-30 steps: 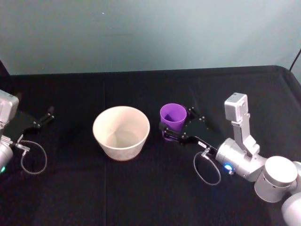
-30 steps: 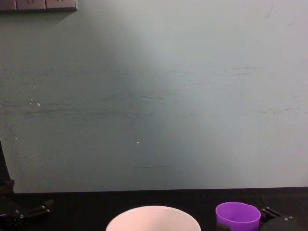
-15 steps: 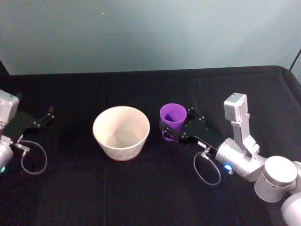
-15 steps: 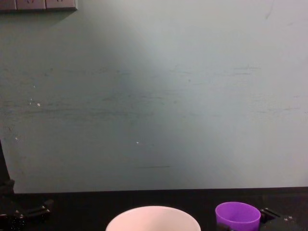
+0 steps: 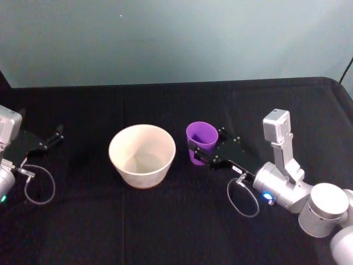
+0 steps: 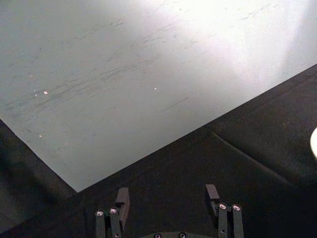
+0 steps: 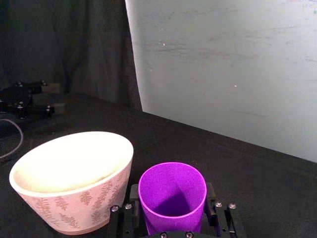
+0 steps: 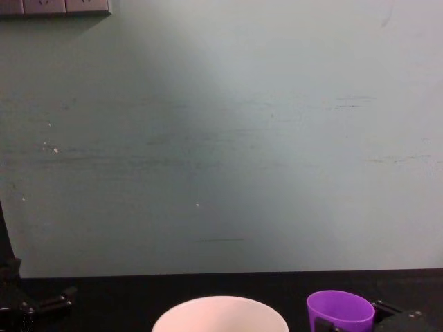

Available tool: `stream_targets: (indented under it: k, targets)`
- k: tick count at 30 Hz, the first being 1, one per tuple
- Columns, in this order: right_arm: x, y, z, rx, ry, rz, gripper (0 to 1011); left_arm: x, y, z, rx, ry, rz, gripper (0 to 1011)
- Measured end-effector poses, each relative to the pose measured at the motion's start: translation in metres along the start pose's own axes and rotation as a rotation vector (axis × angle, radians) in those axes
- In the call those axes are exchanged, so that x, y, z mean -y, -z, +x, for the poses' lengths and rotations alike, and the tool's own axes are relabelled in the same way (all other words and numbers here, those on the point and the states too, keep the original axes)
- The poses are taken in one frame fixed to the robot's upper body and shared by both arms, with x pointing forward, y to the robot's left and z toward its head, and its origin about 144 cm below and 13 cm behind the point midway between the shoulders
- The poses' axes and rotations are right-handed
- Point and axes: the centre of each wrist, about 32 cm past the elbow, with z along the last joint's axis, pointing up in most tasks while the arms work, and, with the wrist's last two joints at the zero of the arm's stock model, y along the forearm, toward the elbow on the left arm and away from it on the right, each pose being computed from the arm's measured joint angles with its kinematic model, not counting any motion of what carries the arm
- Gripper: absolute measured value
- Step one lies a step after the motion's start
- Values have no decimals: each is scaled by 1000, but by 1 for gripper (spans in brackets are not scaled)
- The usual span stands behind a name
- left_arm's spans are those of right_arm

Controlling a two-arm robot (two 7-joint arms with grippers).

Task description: Pick up the cup and pour the mung beans from the cup into the bowl.

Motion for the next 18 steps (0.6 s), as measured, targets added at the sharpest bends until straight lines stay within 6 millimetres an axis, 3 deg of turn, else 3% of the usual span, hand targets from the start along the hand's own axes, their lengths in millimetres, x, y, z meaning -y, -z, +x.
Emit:
stream_targets:
  k: [18]
  targets:
    - [0,0,0,0,0,0,732,0,0,0,0,0,0,1000]
